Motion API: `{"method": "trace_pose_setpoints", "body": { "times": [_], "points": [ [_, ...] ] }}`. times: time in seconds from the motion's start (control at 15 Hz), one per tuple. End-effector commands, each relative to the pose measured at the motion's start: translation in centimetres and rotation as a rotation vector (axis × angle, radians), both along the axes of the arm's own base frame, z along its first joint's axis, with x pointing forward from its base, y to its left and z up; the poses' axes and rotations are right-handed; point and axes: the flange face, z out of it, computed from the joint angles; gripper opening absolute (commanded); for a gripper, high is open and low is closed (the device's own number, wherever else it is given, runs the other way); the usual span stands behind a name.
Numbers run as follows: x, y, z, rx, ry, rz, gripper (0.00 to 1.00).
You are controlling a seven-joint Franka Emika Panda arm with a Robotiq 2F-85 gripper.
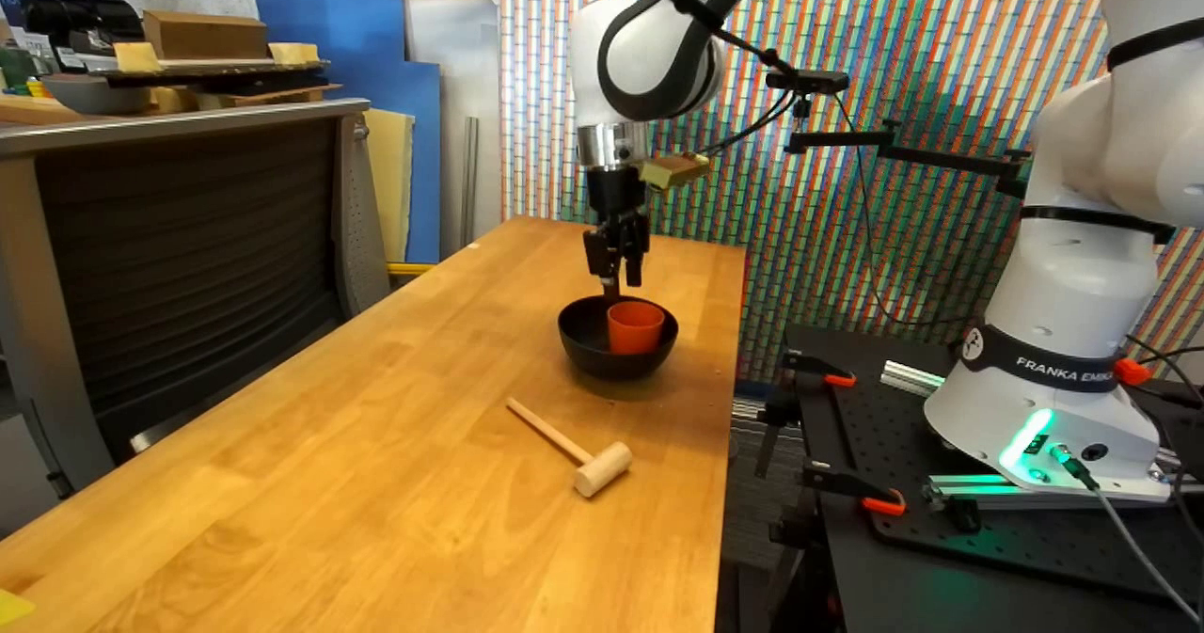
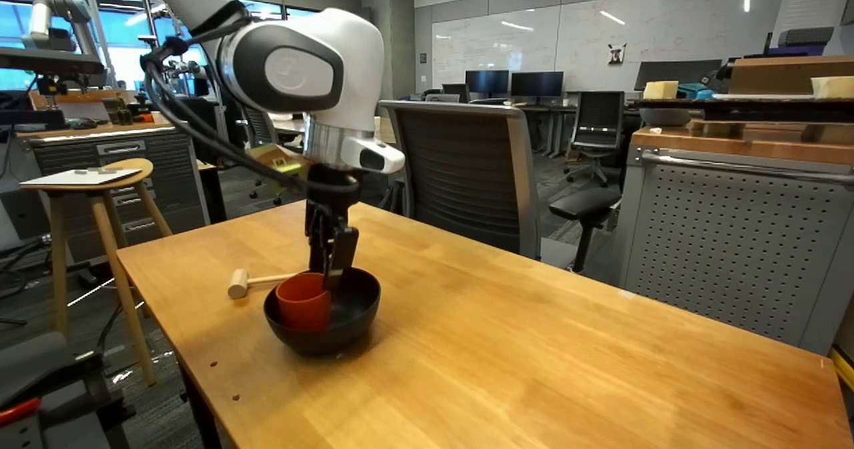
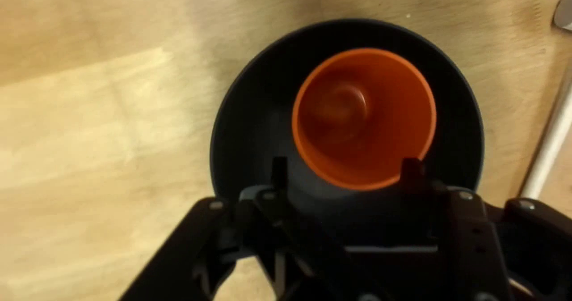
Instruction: Put the orange cup in the black bowl
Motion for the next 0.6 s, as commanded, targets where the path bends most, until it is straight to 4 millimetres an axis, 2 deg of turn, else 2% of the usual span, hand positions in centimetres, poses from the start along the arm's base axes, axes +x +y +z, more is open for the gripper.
{"method": "trace_pose_setpoints", "body": {
  "times": [0.0,0.13,0.33,0.4,0.53],
  "points": [
    [0.0,0.7,9.0,-0.125,-0.114,0.126,0.99],
    [-0.6,0.8,13.4,-0.140,-0.155,0.192,1.00],
    [-4.0,0.9,18.1,-0.044,-0.096,0.292,1.00],
    [-1.6,0.8,15.3,-0.095,-0.110,0.229,1.00],
    [-3.2,1.0,17.8,-0.070,-0.098,0.265,1.00]
  ]
}}
